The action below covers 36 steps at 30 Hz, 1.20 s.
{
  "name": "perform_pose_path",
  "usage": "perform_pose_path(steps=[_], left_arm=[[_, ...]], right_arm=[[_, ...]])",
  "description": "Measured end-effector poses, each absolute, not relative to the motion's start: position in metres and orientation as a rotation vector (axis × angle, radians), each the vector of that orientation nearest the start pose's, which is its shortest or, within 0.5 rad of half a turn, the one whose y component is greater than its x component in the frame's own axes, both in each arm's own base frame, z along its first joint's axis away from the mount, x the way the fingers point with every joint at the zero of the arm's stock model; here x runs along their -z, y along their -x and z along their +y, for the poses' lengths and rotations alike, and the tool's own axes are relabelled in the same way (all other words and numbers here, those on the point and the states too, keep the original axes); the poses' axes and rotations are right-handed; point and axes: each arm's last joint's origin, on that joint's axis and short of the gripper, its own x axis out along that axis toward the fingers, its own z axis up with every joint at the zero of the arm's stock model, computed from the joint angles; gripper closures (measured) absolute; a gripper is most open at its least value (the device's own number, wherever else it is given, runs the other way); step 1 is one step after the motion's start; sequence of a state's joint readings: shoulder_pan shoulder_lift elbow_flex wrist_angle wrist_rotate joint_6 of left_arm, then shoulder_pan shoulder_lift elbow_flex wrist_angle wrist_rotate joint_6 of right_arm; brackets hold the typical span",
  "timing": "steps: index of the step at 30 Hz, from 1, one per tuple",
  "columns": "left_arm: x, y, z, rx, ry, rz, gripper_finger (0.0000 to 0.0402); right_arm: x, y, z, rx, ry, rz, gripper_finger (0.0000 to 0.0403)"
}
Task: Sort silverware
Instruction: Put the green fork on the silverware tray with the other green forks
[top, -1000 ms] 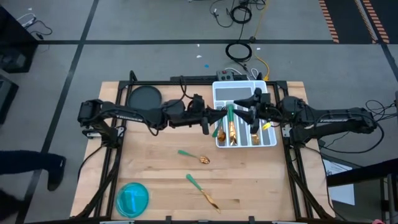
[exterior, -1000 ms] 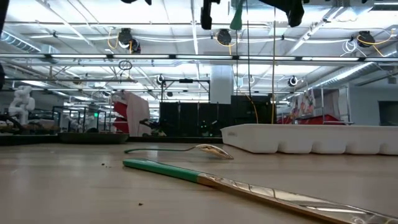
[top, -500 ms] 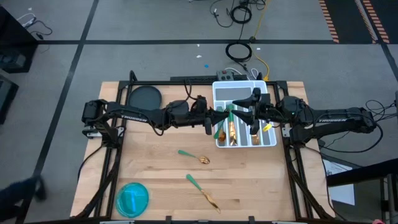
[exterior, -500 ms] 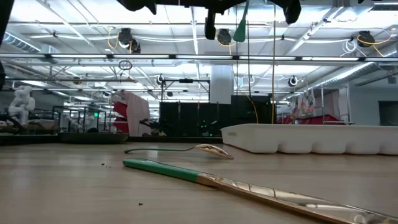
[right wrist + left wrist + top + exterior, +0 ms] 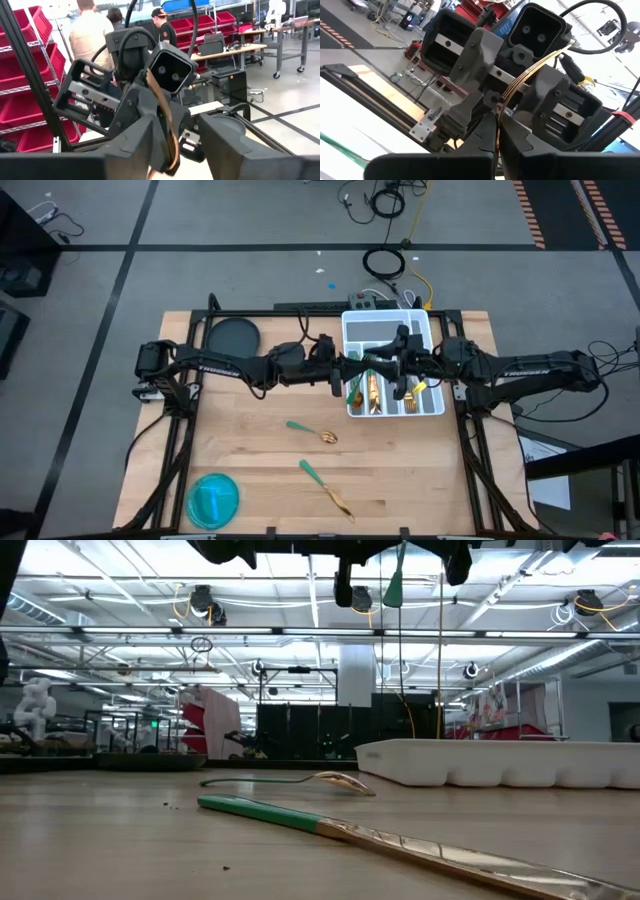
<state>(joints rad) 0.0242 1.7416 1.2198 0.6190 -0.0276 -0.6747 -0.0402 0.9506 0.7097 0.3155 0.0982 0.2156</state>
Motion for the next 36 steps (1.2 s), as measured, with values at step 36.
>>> perform_pose_path(steps=[36], left_arm=[[-0.302, -0.398, 0.044, 0.242, 0.717, 0.022, 0.0316]], right_arm=[[-0.348, -0.209, -0.018, 0.347, 0.048, 0.063, 0.0403]])
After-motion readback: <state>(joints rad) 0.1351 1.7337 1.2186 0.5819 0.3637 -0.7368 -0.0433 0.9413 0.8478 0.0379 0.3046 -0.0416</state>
